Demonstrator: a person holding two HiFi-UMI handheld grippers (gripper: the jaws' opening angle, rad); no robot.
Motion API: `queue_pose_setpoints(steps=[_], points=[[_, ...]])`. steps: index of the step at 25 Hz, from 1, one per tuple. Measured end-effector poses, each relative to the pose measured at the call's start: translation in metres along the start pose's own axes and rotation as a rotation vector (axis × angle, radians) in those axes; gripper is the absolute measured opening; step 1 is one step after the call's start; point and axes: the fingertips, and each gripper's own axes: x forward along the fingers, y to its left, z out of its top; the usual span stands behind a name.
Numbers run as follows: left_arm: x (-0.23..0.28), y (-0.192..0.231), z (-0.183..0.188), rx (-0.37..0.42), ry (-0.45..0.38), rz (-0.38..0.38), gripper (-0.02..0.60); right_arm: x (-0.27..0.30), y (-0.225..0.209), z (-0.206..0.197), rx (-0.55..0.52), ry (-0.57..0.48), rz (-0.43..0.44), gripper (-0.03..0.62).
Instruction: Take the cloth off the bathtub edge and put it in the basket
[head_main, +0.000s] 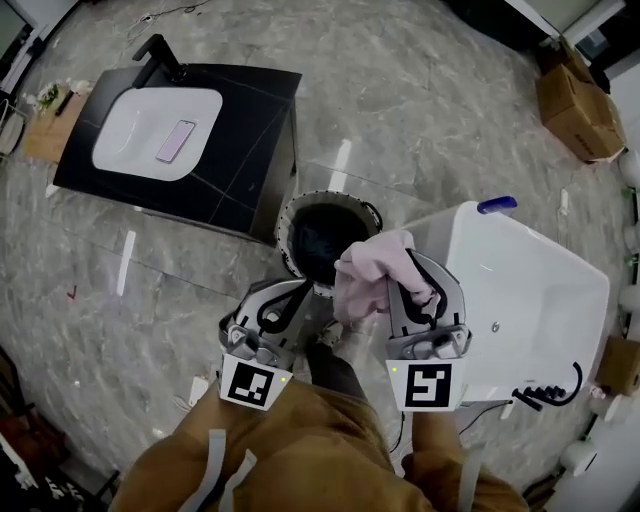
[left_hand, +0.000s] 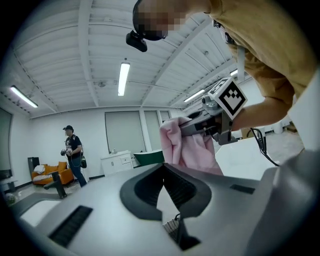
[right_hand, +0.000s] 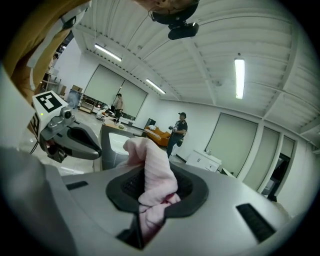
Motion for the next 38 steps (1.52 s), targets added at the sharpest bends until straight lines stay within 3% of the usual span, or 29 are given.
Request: queue_pose_setpoints(steps=[8, 25, 32, 38], points=[[0.026, 0.003, -0.094, -0.06, 0.065, 0.034, 0.008, 0.064, 0.054, -0.098, 0.026, 0.056, 0.092, 0.078], [0.076, -0.037, -0.311, -0.1, 0.141, 0.021, 0.006, 0.16, 0.148, -0.313, 0.091, 0.06, 0.109, 0.08], [0.083, -0.061, -0.401, -0.089, 0.155, -0.016, 0.006, 0.197, 0.201, -0.419, 0.102, 0.127, 0.146, 0.087], [0.088, -0.076, -0.446, -0.094, 0.135, -0.066, 0.006, 0.217, 0.234, -0.497, 0.108, 0.243, 0.215, 0.103]])
